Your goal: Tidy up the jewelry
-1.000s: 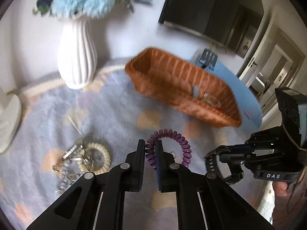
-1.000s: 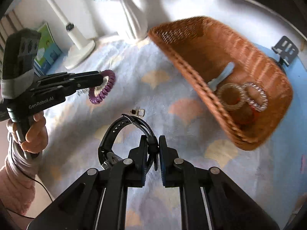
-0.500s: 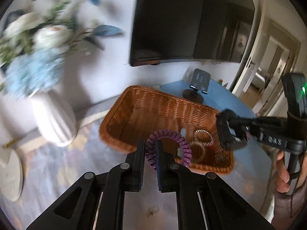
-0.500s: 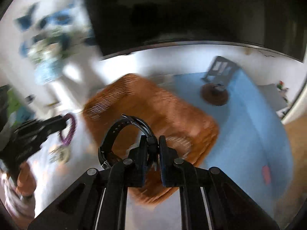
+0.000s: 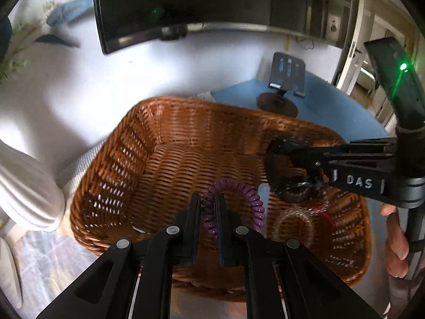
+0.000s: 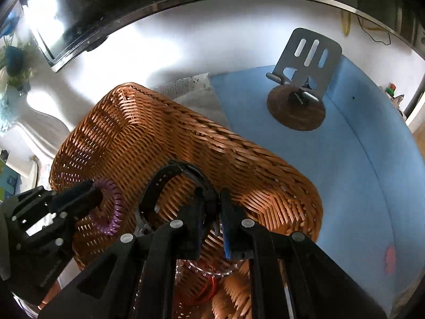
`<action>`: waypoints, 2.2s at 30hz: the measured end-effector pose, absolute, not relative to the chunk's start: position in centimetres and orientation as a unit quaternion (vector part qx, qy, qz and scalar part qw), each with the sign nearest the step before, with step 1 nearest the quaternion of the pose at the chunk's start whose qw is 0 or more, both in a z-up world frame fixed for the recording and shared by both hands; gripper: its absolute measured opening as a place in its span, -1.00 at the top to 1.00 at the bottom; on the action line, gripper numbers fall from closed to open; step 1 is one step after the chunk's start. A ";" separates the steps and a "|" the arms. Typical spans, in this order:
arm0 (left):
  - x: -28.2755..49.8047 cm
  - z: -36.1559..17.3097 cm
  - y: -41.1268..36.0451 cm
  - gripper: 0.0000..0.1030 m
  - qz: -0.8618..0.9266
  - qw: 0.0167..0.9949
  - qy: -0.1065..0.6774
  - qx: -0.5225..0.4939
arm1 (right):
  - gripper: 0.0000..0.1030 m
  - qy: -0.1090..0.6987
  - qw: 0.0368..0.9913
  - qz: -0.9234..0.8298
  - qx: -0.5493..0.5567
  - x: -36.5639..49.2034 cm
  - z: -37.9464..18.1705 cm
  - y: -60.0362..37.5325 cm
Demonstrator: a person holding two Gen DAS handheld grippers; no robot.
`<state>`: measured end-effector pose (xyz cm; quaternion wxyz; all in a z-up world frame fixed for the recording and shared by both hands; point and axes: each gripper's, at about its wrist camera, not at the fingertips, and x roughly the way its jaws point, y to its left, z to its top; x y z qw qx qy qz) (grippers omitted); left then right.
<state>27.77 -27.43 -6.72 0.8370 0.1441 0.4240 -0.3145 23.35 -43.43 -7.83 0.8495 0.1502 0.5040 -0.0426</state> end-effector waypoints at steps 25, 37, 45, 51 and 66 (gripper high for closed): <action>19.6 4.1 -5.0 0.10 -0.248 0.903 0.347 0.045 | 0.46 0.403 0.915 -0.003 0.021 12.0 2.4 -29.7; 15.7 -1.6 4.3 0.06 -0.189 0.903 0.375 0.091 | 0.37 0.429 0.899 0.091 -0.025 8.3 -1.9 -20.1; 14.5 -4.7 3.4 0.06 -0.224 0.879 0.388 0.166 | 0.37 0.478 0.868 0.126 0.045 8.8 -6.1 -21.3; 16.1 -5.9 3.2 0.06 -0.226 0.870 0.403 0.173 | 0.36 0.504 0.851 0.131 0.069 9.5 -8.5 -22.1; 18.1 -7.8 1.2 0.06 -0.261 0.852 0.420 0.172 | 0.37 0.514 0.841 0.148 0.083 13.1 -10.4 -20.8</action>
